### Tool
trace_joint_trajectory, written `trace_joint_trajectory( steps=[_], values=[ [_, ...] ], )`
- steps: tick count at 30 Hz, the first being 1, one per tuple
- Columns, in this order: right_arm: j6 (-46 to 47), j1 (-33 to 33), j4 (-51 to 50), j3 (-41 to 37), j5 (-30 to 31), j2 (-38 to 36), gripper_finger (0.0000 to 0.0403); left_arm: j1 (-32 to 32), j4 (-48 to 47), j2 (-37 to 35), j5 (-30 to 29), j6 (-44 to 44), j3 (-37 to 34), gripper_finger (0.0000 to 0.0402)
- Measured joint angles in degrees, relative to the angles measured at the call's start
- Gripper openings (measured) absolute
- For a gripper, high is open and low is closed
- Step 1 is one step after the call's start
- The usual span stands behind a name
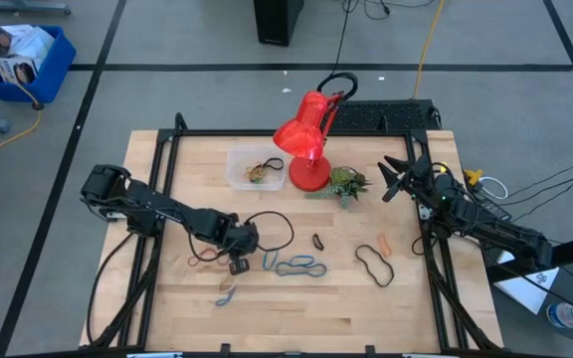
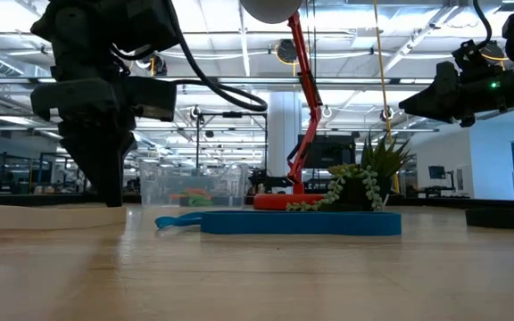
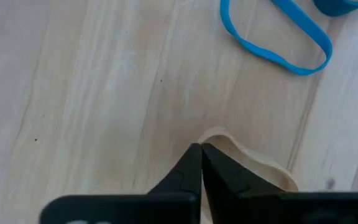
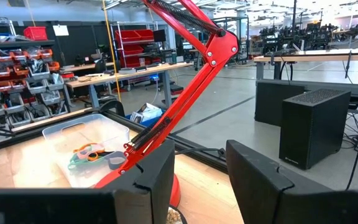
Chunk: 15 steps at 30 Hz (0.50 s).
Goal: Pick and place rubber bands into bin
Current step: Put the brown rubber band into the transparent bin
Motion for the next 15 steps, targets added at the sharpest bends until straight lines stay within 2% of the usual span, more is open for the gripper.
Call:
trace_joint_trajectory(
  steps=[15],
  values=[
    [0.0, 0.0, 0.0, 0.0, 0.0, 0.0, 0.0141, 0.0, -0.1, 0.0, -0.9, 0.0, 0.0, 0.0030]
  ],
)
